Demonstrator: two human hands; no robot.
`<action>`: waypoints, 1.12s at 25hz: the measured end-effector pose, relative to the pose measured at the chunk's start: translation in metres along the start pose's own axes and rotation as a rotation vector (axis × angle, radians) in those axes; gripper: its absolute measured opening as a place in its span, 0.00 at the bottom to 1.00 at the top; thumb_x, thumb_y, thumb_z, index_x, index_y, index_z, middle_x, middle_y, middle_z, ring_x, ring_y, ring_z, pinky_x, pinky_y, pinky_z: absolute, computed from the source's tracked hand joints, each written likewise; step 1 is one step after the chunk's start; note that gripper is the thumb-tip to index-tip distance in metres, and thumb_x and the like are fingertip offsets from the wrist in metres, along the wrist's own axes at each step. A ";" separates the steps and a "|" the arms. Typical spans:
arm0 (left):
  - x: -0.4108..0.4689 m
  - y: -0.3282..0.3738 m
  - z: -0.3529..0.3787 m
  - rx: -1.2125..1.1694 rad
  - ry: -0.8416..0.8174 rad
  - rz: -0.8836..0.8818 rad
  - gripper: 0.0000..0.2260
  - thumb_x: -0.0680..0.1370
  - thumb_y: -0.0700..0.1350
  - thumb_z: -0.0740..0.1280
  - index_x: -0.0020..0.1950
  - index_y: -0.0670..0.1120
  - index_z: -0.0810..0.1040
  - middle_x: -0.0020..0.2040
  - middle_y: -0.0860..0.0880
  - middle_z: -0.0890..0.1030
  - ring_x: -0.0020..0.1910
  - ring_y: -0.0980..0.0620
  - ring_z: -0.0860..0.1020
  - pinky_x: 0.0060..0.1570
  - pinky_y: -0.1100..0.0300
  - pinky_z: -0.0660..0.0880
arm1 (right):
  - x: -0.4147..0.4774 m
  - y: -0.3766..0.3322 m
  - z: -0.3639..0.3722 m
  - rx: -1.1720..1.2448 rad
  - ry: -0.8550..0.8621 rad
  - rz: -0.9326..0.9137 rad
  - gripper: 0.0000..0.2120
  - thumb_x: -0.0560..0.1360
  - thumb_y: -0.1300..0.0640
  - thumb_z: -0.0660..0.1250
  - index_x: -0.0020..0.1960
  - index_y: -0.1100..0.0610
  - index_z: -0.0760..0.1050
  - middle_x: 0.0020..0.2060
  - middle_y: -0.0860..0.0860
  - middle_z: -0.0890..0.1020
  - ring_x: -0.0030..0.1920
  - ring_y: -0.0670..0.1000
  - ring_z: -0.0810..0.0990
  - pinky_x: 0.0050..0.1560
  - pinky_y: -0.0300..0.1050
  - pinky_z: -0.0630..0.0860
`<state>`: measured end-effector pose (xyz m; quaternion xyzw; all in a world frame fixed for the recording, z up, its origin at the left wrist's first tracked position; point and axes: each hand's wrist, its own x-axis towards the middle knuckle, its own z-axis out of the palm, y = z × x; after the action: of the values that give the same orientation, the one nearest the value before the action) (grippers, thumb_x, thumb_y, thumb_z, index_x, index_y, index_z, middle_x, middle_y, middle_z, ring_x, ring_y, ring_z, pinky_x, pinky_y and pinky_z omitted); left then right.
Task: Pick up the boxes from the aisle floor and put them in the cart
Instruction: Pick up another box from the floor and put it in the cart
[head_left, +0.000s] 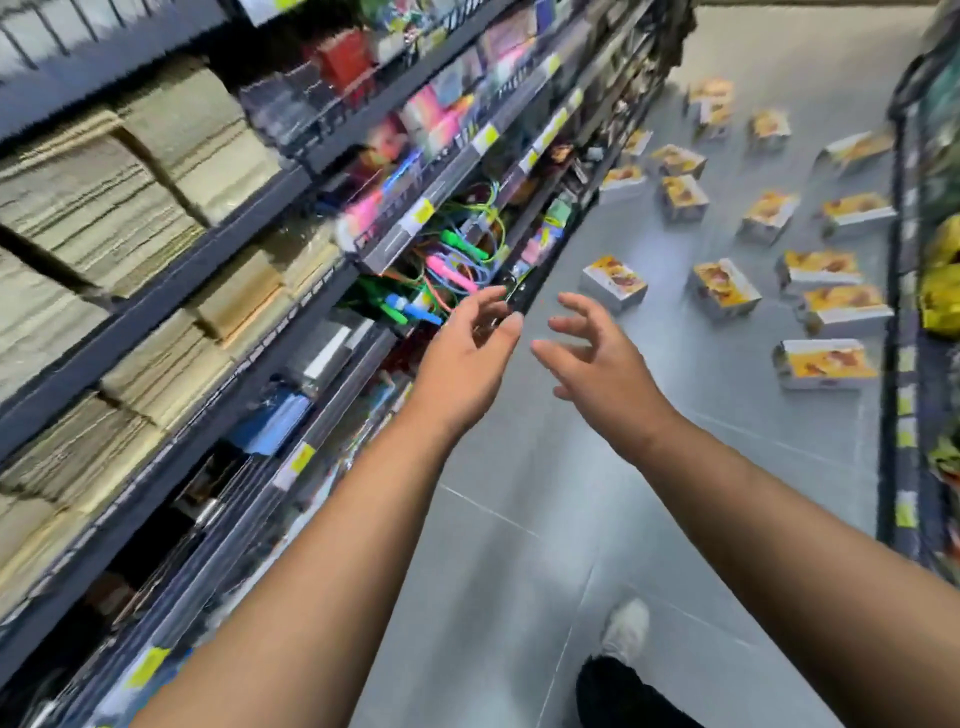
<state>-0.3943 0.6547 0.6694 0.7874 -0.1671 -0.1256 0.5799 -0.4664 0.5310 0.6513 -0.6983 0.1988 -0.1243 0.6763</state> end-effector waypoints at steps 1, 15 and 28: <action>0.025 0.005 0.021 0.009 -0.026 0.012 0.15 0.79 0.47 0.66 0.66 0.50 0.74 0.60 0.52 0.79 0.58 0.58 0.77 0.64 0.59 0.72 | 0.022 0.000 -0.021 -0.015 0.031 0.001 0.23 0.75 0.54 0.71 0.67 0.45 0.68 0.60 0.48 0.75 0.56 0.50 0.79 0.54 0.50 0.78; 0.360 0.026 0.180 0.066 -0.265 -0.011 0.19 0.79 0.46 0.67 0.70 0.51 0.71 0.64 0.51 0.75 0.63 0.55 0.75 0.65 0.57 0.71 | 0.326 0.005 -0.181 -0.155 0.267 0.079 0.22 0.75 0.53 0.70 0.66 0.43 0.67 0.58 0.46 0.74 0.52 0.47 0.79 0.55 0.51 0.77; 0.685 0.007 0.249 0.116 -0.432 -0.070 0.19 0.79 0.47 0.68 0.69 0.52 0.71 0.63 0.52 0.75 0.64 0.51 0.74 0.66 0.48 0.71 | 0.616 0.016 -0.230 -0.185 0.421 0.193 0.29 0.74 0.51 0.71 0.72 0.45 0.64 0.65 0.49 0.71 0.60 0.51 0.74 0.60 0.51 0.74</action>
<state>0.1322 0.1558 0.5996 0.7795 -0.2669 -0.3013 0.4799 -0.0218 0.0510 0.5896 -0.6936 0.4118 -0.1830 0.5621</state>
